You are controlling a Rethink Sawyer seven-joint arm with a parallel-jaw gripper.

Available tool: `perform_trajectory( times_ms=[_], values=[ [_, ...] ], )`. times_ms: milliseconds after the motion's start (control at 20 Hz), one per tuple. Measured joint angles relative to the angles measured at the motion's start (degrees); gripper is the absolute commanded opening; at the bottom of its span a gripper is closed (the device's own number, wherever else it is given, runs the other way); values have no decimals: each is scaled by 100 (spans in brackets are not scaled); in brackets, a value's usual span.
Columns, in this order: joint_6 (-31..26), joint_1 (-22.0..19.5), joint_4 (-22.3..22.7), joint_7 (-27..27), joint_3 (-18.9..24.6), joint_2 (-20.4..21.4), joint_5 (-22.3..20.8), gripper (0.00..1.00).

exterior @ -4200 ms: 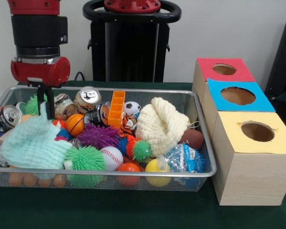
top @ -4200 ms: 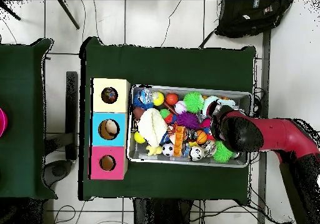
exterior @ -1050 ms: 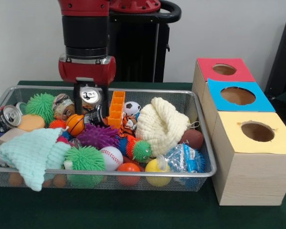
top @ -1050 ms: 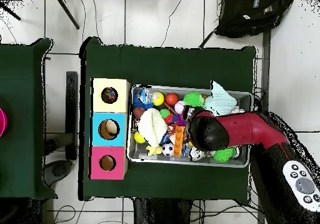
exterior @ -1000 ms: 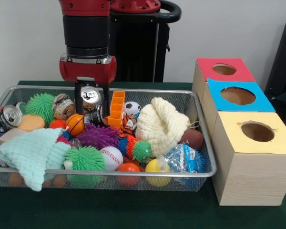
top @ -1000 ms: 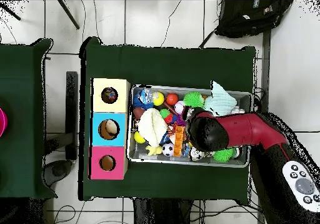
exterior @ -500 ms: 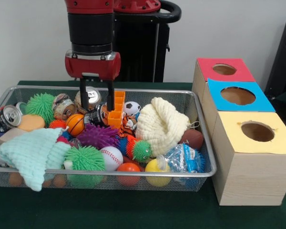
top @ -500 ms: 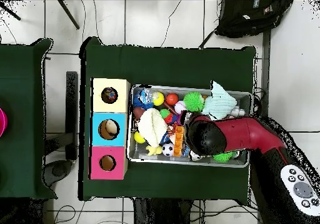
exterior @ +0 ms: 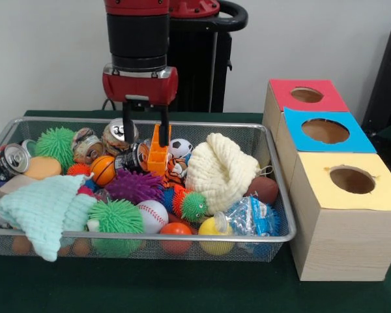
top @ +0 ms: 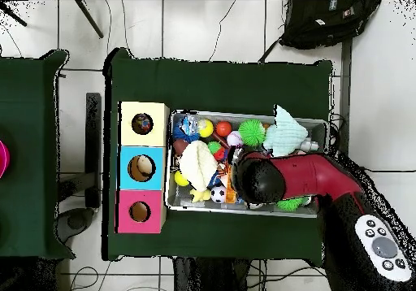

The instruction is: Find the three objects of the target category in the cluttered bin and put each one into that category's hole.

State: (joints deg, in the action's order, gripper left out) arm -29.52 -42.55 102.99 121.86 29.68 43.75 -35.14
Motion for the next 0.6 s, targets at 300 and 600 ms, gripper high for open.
perform_trajectory(
  times_ms=[300,600],
  values=[
    [43,303,174,0,-206,32,189,100],
    [212,597,247,0,-403,27,331,100]
  ],
)
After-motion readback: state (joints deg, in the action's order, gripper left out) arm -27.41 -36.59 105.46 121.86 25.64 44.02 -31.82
